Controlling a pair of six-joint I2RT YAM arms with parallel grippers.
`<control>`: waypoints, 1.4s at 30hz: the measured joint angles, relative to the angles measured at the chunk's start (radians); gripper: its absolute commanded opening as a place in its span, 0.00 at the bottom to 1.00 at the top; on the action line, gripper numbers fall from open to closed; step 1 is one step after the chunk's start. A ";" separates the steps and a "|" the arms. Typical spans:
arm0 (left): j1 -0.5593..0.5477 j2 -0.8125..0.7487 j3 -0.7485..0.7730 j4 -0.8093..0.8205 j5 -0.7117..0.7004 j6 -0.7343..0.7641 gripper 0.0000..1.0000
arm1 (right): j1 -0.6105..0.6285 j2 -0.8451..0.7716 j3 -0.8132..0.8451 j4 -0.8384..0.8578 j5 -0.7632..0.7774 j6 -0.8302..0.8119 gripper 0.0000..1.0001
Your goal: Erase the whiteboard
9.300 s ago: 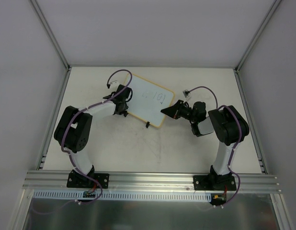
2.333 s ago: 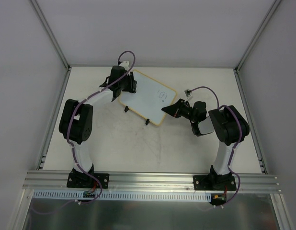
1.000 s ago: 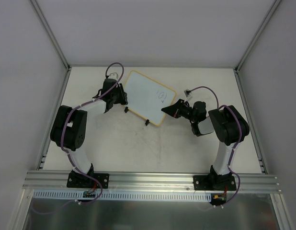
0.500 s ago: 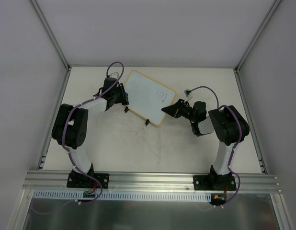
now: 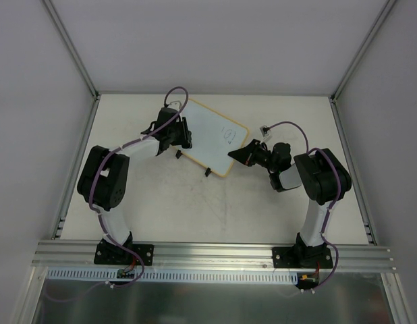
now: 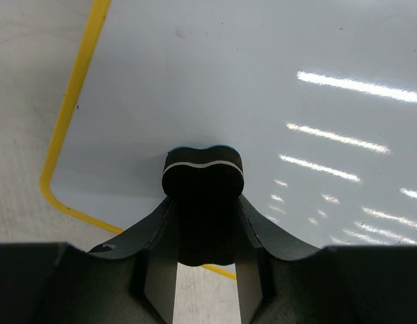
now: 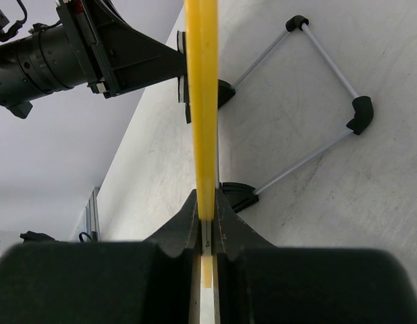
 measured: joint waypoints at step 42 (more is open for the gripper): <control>-0.335 0.100 0.272 -0.123 -0.042 0.234 0.00 | -0.013 0.000 0.000 -0.010 0.017 0.016 0.00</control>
